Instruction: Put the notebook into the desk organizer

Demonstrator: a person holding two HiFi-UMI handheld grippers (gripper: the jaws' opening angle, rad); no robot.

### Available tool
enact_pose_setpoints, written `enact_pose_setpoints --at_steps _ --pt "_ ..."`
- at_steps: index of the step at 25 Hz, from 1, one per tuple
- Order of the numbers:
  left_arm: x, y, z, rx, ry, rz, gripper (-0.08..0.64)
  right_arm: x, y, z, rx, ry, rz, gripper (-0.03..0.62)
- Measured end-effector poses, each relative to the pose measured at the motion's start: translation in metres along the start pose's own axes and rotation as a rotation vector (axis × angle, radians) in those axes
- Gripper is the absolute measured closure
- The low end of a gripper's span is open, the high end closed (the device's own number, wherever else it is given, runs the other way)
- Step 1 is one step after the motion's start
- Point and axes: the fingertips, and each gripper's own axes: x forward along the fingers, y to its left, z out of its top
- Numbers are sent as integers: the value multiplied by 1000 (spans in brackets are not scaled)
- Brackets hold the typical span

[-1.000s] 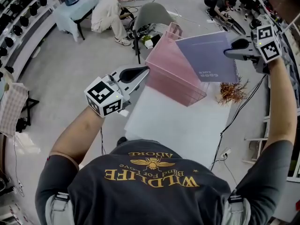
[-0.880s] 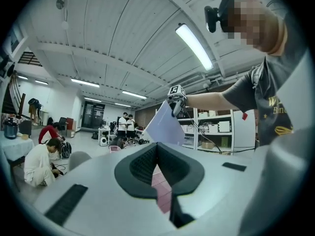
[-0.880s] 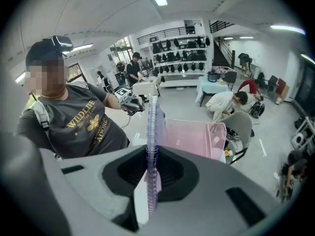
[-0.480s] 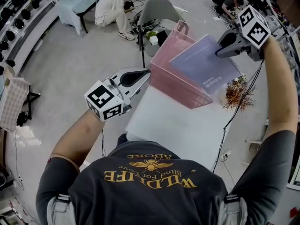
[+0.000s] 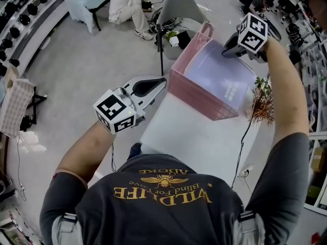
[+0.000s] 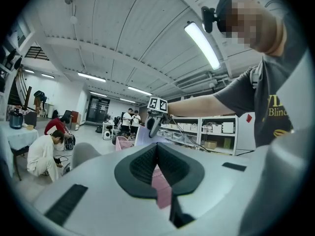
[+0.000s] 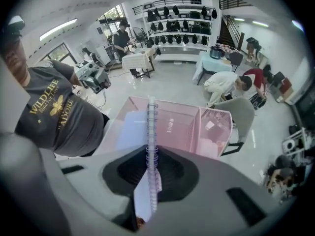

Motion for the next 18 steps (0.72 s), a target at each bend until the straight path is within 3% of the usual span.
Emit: enact_pose_setpoints --at_steps 8,13,18 --pt "0 -1 -8 -10 14 -9 560 46 -41 -7 -2 56 -186 534" --pt "1 2 -15 -10 19 -13 559 64 -62 -10 18 77 -301 489" --pt "3 -7 -19 -18 22 -21 560 62 -72 -7 24 18 -465 451"
